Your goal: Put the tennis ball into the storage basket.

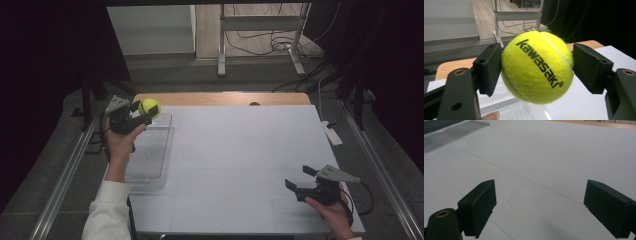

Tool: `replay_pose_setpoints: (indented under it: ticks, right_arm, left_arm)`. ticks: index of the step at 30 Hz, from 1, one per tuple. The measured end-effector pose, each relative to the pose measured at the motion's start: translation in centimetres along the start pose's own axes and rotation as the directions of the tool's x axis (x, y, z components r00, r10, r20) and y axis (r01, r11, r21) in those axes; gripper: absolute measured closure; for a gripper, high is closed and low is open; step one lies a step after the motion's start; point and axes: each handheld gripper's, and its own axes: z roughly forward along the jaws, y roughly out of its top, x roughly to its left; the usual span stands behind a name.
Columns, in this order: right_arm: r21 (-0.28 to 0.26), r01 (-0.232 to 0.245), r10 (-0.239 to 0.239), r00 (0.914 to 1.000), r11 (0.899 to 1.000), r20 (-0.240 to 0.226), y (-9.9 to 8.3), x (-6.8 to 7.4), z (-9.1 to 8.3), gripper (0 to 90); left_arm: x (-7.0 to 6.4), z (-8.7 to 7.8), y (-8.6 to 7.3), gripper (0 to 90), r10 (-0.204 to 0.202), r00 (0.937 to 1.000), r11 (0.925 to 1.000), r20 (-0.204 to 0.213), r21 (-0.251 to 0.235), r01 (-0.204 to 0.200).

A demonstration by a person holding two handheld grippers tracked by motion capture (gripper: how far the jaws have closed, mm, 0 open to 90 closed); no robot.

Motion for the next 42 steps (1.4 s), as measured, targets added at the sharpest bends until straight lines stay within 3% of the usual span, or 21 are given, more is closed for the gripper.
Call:
replay_pose_setpoints:
  ticks: [24, 42]
  right_arm:
    - [-0.002, -0.003, 0.003, 1.0, 1.0, 0.003, 0.0, 0.0, -0.1, 11.5]
    - [-0.001, -0.001, 0.001, 1.0, 1.0, 0.003, 0.0, 0.0, -0.1, 11.5]
  left_arm:
    - [2.0, -0.1, -0.4, 27.3, -0.011, 0.9966, 0.9998, -0.082, -0.015, 0.01]
    - [3.3, 0.4, -1.1, 27.2, -0.025, 0.9927, 0.9995, -0.118, 0.013, 0.027]
